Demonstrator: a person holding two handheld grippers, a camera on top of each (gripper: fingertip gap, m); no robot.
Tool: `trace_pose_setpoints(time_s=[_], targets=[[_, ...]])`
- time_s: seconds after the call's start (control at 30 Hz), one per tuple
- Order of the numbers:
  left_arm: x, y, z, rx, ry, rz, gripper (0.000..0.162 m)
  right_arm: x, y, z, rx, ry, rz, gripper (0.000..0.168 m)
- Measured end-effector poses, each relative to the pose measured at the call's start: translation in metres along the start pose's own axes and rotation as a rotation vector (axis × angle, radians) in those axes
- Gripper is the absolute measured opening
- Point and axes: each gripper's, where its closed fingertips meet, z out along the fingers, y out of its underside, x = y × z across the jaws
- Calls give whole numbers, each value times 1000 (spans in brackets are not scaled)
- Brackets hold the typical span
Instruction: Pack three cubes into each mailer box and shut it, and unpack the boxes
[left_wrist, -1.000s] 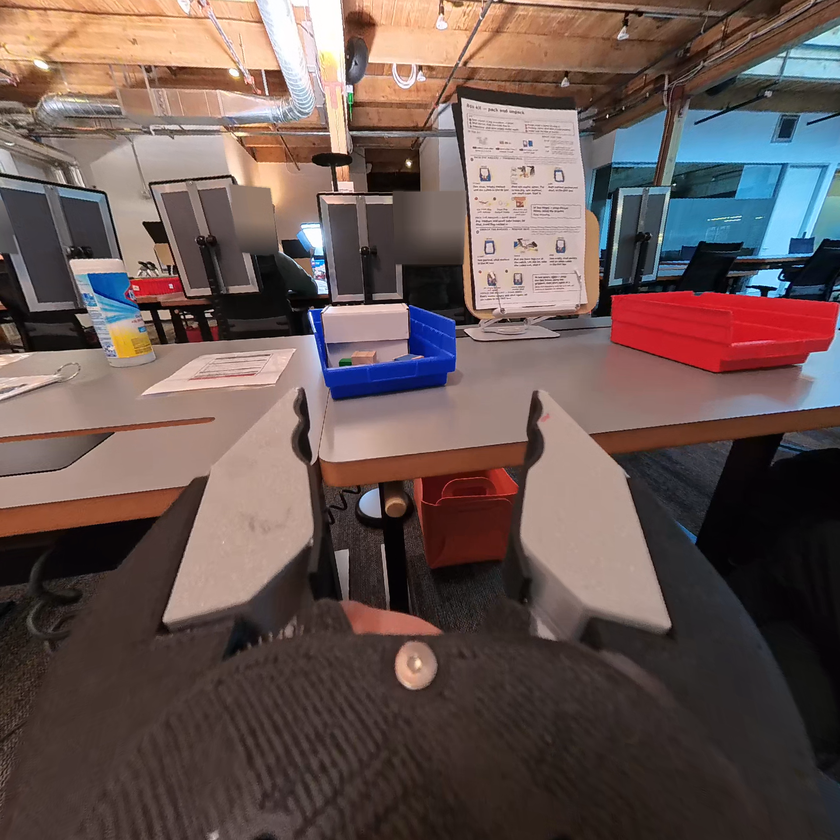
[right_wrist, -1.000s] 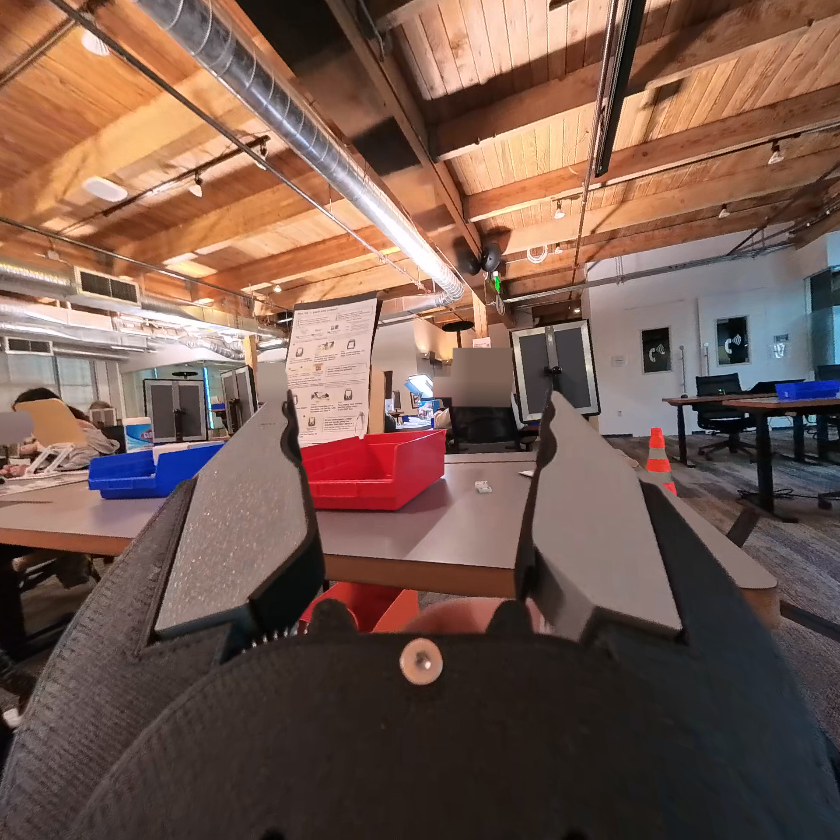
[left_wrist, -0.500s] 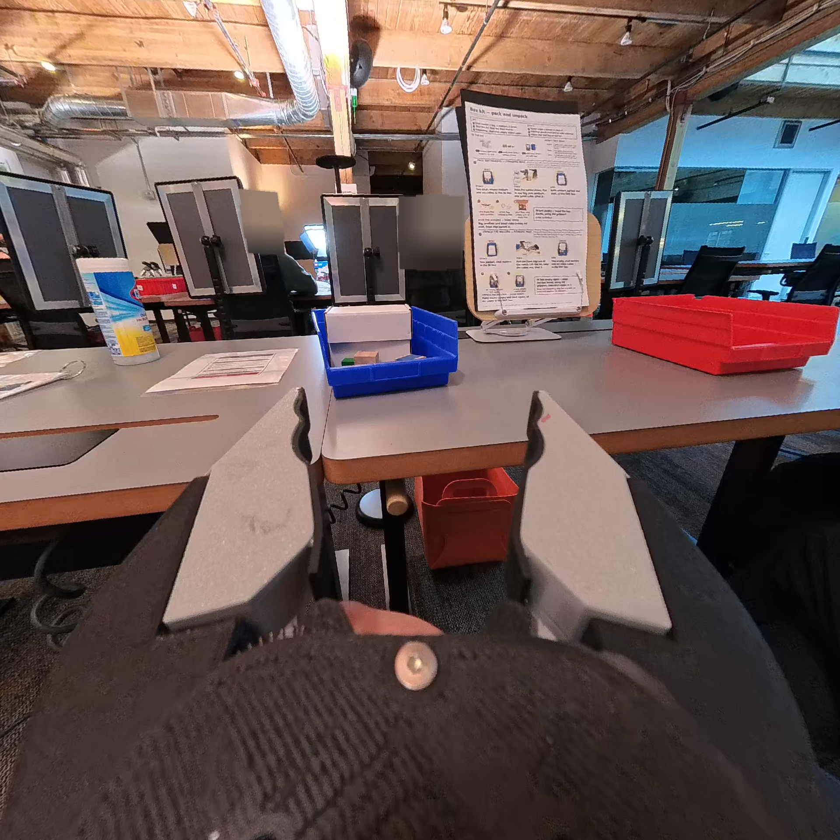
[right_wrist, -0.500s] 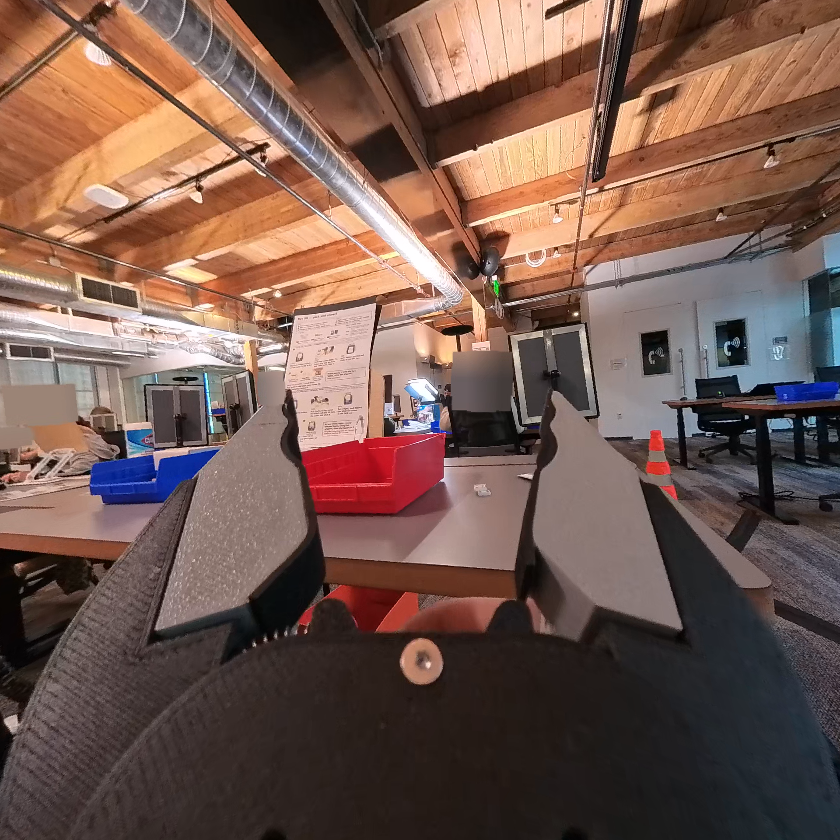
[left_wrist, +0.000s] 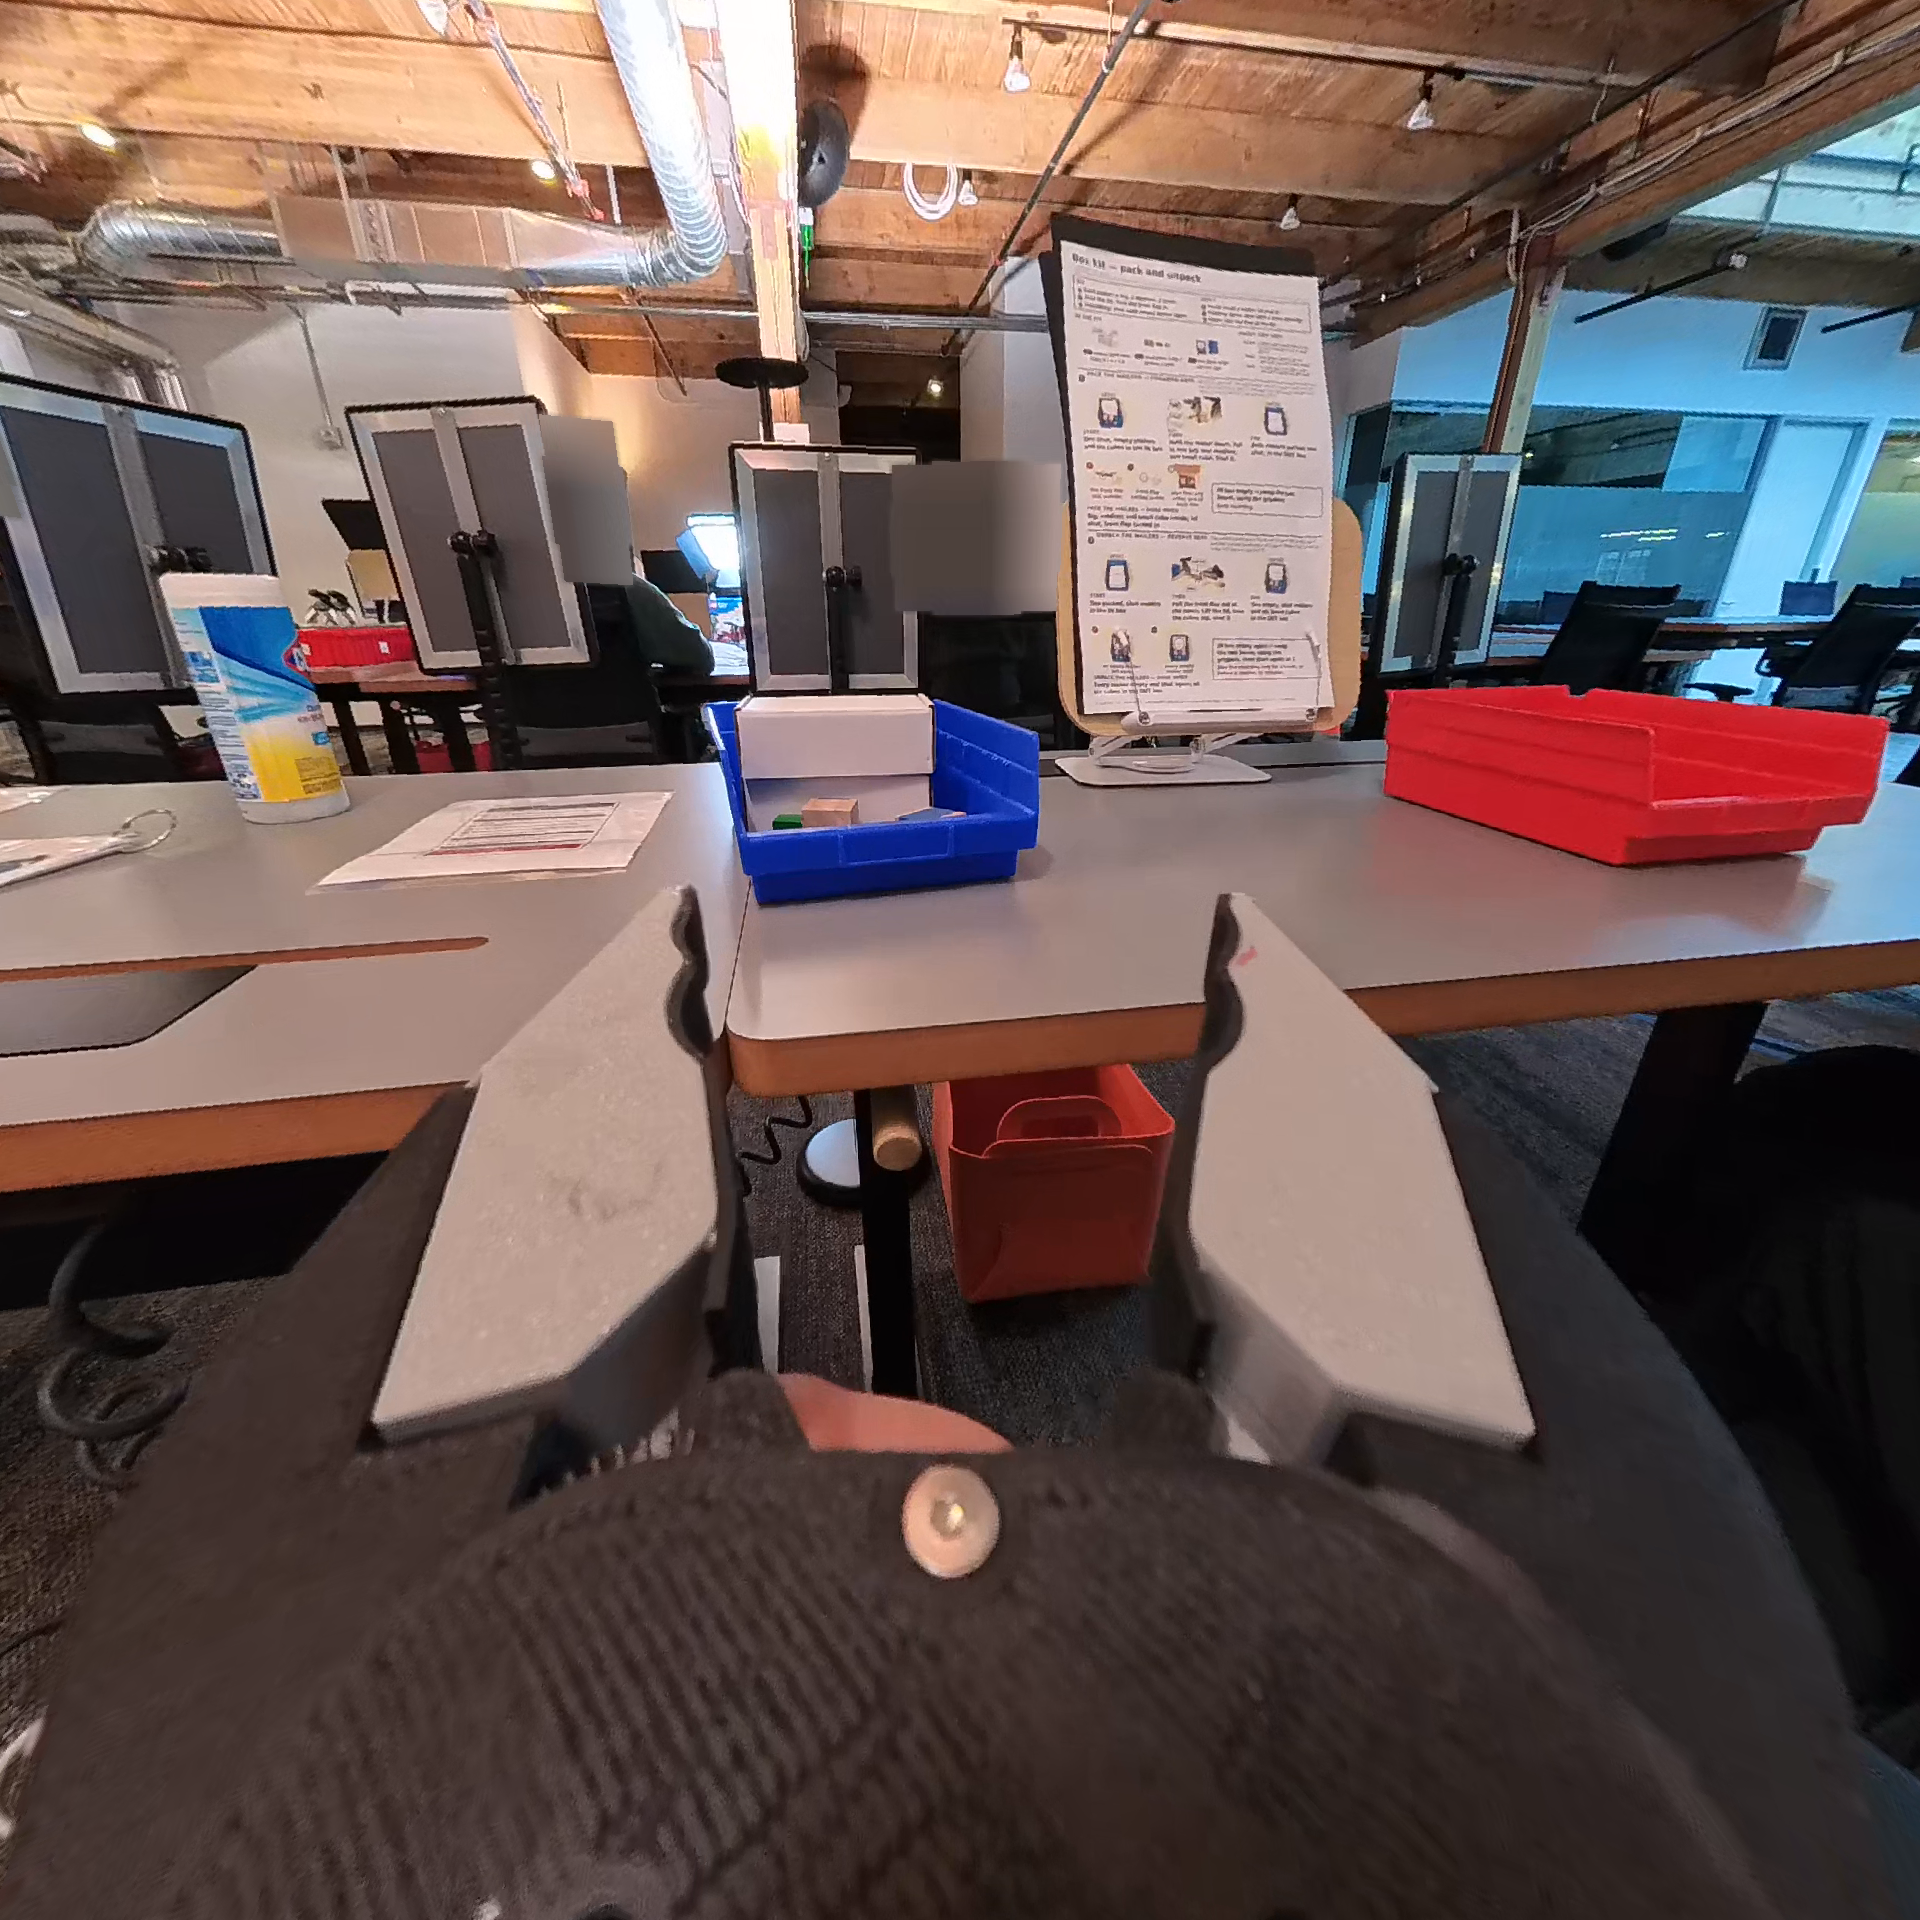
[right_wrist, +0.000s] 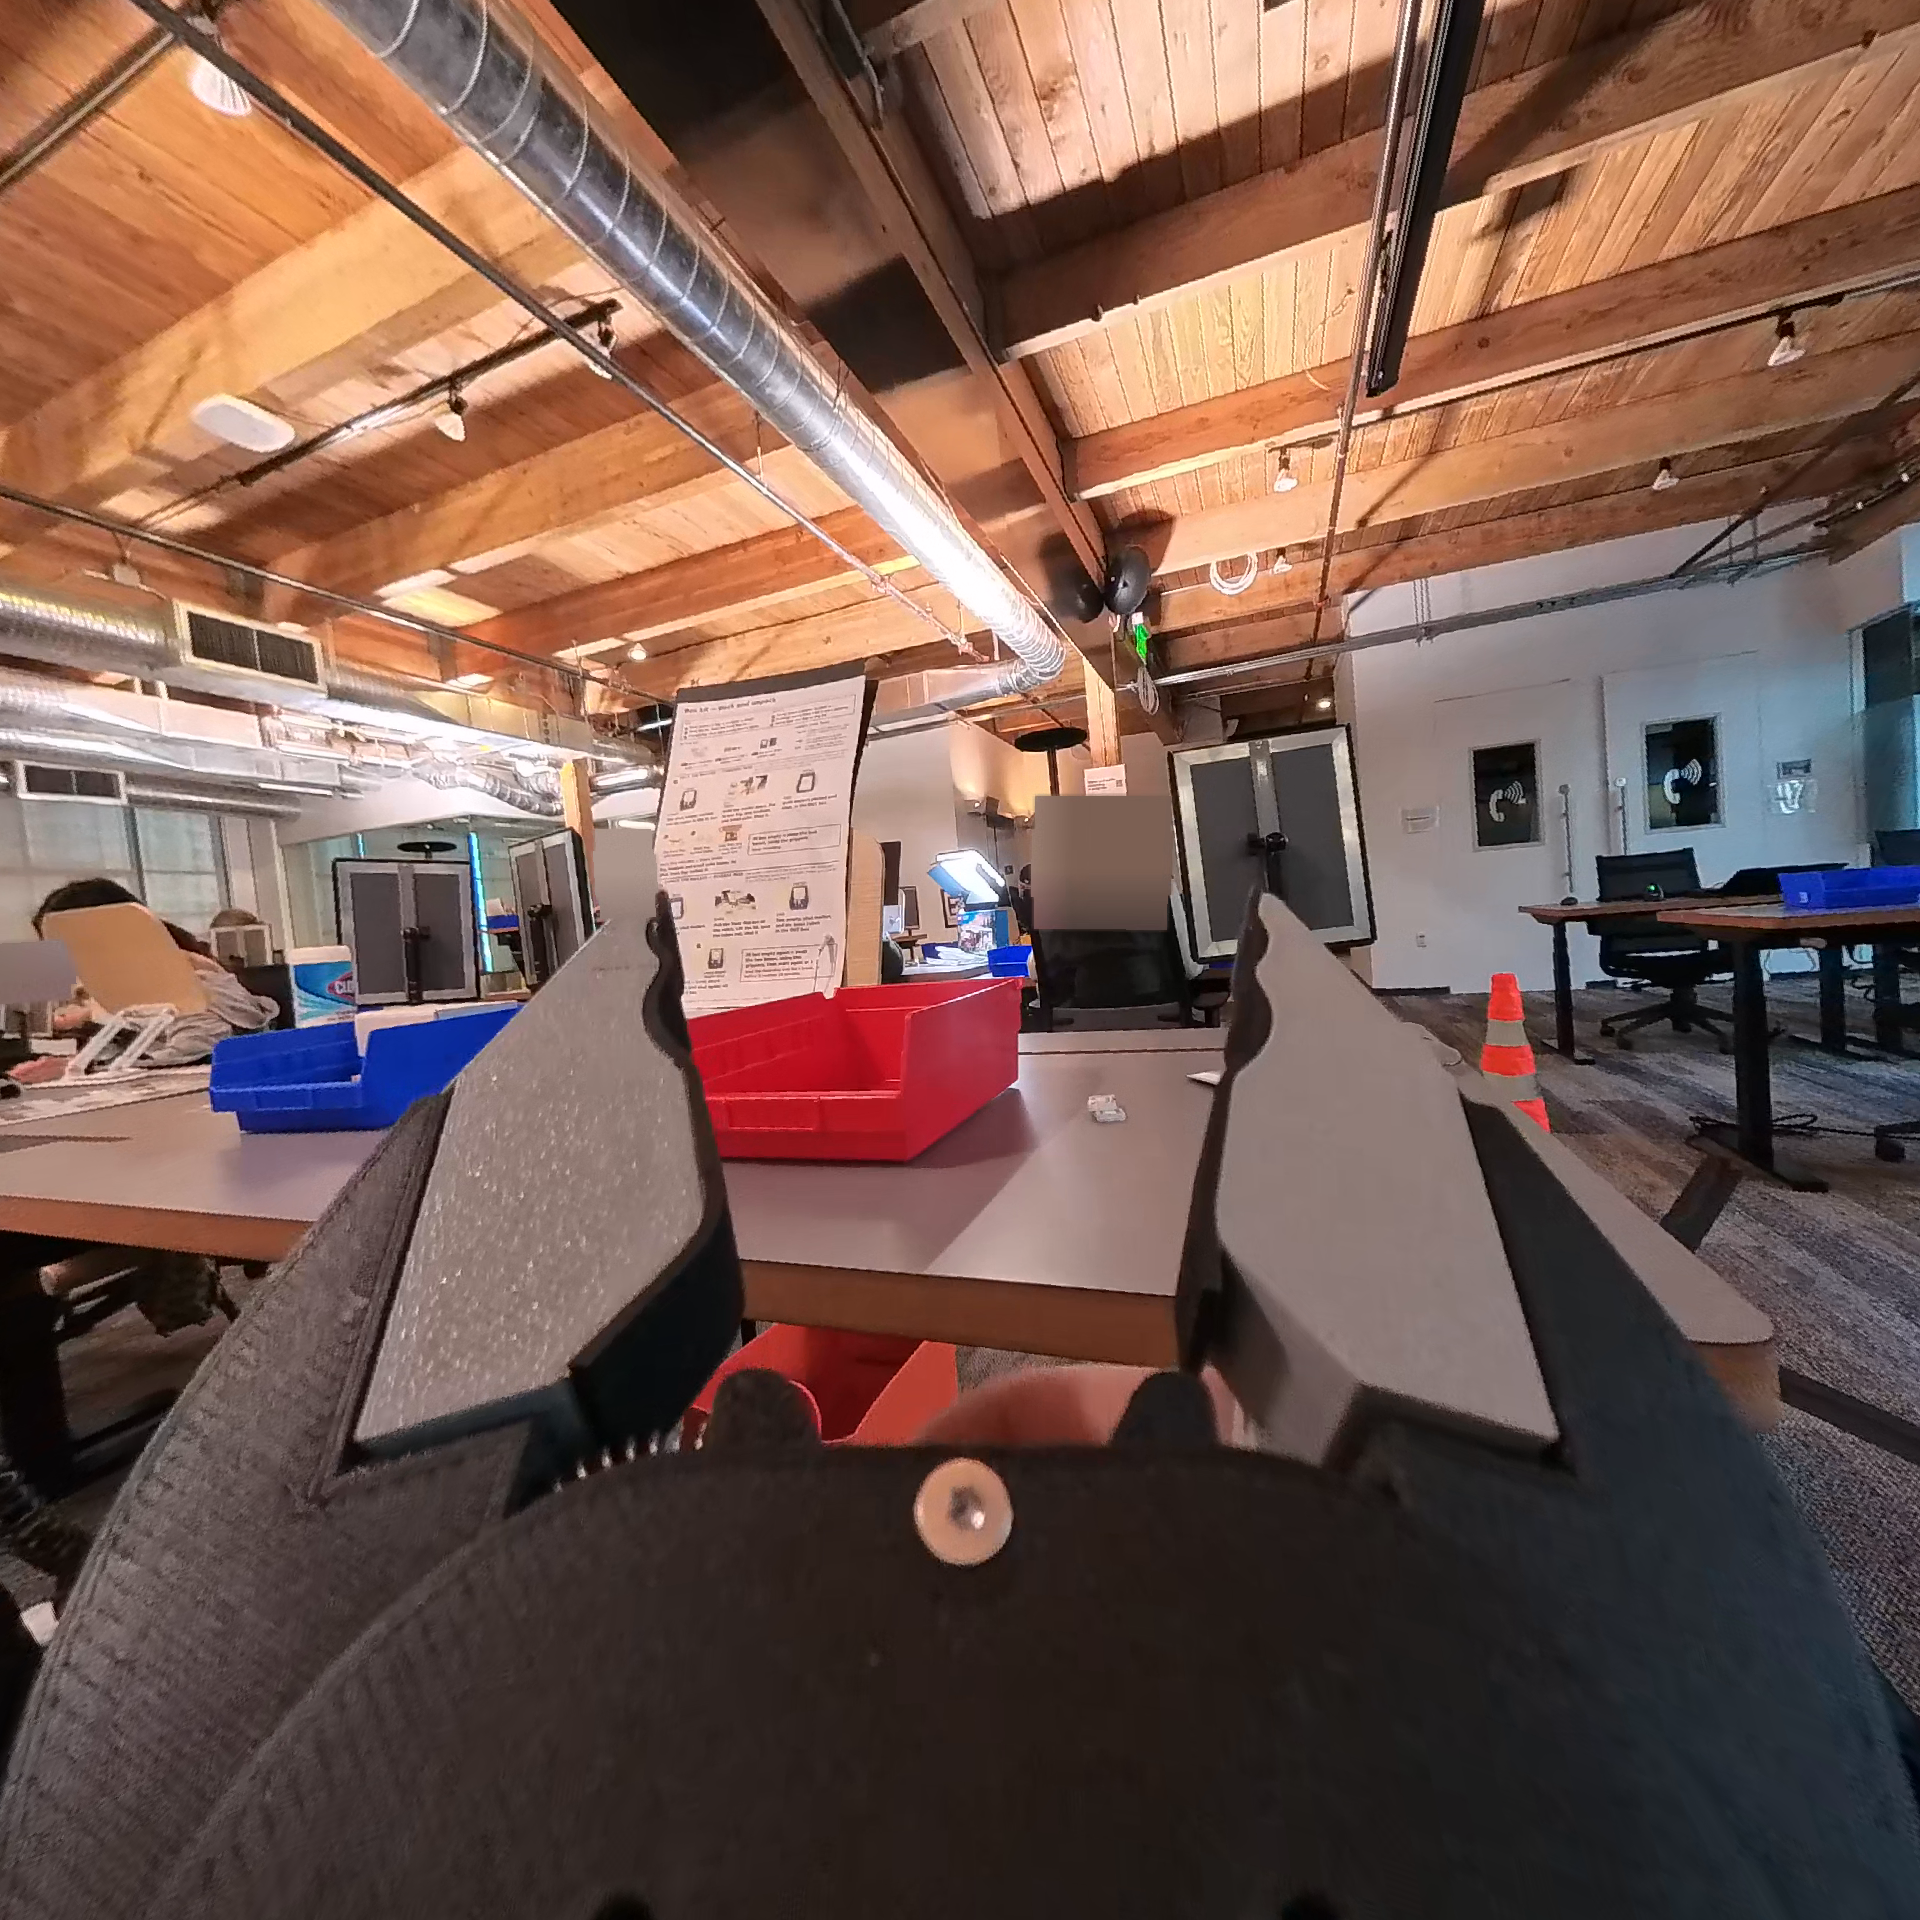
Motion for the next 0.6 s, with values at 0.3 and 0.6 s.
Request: trace_pose_setpoints(time_s=[0.3, 0.6], targets=[[-2, 4, -3, 14, 2, -31, 95, -2, 3, 3, -18, -2, -9, 104], [2, 12, -6, -34, 13, -2, 95, -4, 21, 11, -128, 28, -93, 104]])
